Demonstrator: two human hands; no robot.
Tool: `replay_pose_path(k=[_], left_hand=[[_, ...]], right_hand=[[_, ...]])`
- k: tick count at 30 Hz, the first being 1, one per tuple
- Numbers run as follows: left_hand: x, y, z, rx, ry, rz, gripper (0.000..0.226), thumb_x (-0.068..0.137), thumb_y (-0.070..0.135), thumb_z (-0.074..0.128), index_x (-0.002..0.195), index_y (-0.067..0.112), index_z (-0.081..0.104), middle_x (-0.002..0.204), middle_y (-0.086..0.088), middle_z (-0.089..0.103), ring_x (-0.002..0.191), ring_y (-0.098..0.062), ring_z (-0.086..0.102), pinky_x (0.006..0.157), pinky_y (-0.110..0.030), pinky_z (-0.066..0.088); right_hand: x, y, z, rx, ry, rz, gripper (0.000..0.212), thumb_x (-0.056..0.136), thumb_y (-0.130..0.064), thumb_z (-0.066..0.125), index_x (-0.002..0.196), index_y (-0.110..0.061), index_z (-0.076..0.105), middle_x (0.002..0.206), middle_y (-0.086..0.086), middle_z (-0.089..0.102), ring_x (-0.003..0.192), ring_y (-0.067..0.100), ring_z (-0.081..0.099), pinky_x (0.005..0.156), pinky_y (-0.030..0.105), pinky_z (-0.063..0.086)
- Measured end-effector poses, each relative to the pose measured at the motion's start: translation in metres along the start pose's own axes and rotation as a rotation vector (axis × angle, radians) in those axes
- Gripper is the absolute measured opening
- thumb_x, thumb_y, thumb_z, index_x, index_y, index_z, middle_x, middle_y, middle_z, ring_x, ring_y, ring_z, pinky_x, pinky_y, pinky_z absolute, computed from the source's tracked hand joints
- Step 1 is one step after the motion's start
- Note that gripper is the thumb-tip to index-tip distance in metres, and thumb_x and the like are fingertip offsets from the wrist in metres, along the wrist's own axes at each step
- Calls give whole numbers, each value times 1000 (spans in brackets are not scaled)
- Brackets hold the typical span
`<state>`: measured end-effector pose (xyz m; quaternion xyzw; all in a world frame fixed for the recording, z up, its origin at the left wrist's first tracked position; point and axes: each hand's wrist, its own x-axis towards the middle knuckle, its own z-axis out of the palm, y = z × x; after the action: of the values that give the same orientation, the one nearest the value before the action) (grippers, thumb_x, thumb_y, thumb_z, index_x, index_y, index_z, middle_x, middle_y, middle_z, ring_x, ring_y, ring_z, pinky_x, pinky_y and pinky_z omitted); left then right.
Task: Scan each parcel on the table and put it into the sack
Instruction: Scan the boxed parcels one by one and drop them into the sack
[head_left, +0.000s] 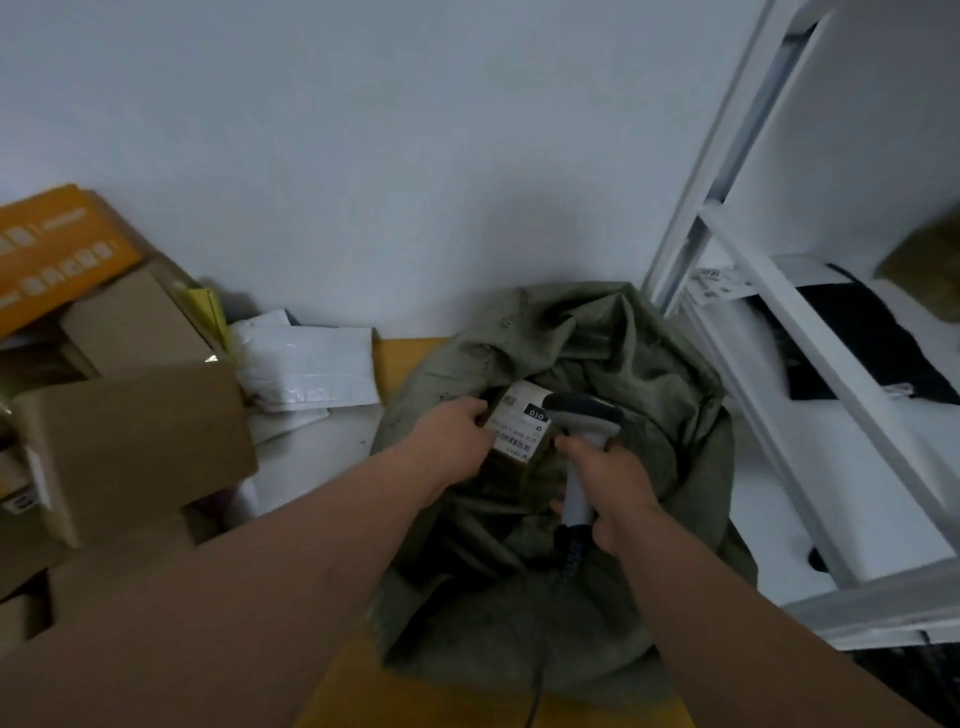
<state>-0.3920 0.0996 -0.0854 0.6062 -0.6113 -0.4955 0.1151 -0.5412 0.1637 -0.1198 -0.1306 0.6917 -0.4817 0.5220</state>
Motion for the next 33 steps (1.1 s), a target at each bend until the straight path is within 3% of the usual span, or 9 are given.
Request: replay_pose_path(k=[4, 8, 13, 17, 23, 28, 33], left_hand=[[-10, -4, -37, 78, 279, 128, 37, 97, 23, 51, 134, 20, 55, 120, -1, 62, 104, -20, 61, 91, -28, 48], [-28, -23, -84, 34, 504, 130, 37, 97, 19, 51, 134, 16, 54, 122, -2, 62, 108, -20, 58, 93, -28, 45], [-63, -69, -149, -23, 720, 80, 44, 96, 17, 50, 140, 20, 47, 124, -2, 60, 98, -21, 61, 81, -34, 54], [-85, -112, -199, 60, 866, 0, 50, 92, 18, 55, 141, 17, 45, 135, -12, 50, 122, -29, 49, 98, -40, 43], [-99, -173, -250, 6, 749, -167, 66, 92, 34, 60, 149, 18, 31, 149, -15, 32, 134, -37, 35, 109, -50, 37], [-90, -198, -265, -87, 559, -173, 84, 88, 43, 64, 154, 22, 18, 151, -10, 31, 133, -33, 39, 108, -48, 40], [-75, -208, -277, -186, 472, -148, 97, 82, 49, 70, 155, 30, 9, 155, -5, 27, 137, -30, 35, 110, -49, 38]], right_hand=[[-9, -9, 14, -11, -53, -49, 19, 96, -17, 62, 113, -10, 57, 101, 10, 64, 96, 30, 66, 83, 38, 57], [-24, -21, 45, -86, -104, -132, 14, 96, -14, 62, 107, -6, 60, 99, 25, 63, 91, 36, 69, 89, 50, 58], [-55, -24, 108, -180, -222, -219, 11, 95, -16, 60, 85, -10, 57, 71, 9, 55, 61, 20, 59, 52, 30, 51], [-83, -16, 163, -177, -303, -217, 7, 93, -15, 63, 94, -8, 62, 75, 9, 61, 70, 23, 64, 56, 29, 54], [-111, 4, 231, -207, -354, -157, 19, 93, -18, 66, 111, -12, 62, 95, 14, 68, 85, 28, 69, 71, 37, 57], [-116, 21, 279, -229, -301, -120, 7, 94, -21, 66, 98, -17, 62, 100, 11, 68, 96, 28, 67, 79, 43, 59], [-113, 39, 312, -302, -256, -141, 25, 85, -38, 66, 104, -20, 63, 101, 7, 69, 97, 29, 65, 92, 55, 55]])
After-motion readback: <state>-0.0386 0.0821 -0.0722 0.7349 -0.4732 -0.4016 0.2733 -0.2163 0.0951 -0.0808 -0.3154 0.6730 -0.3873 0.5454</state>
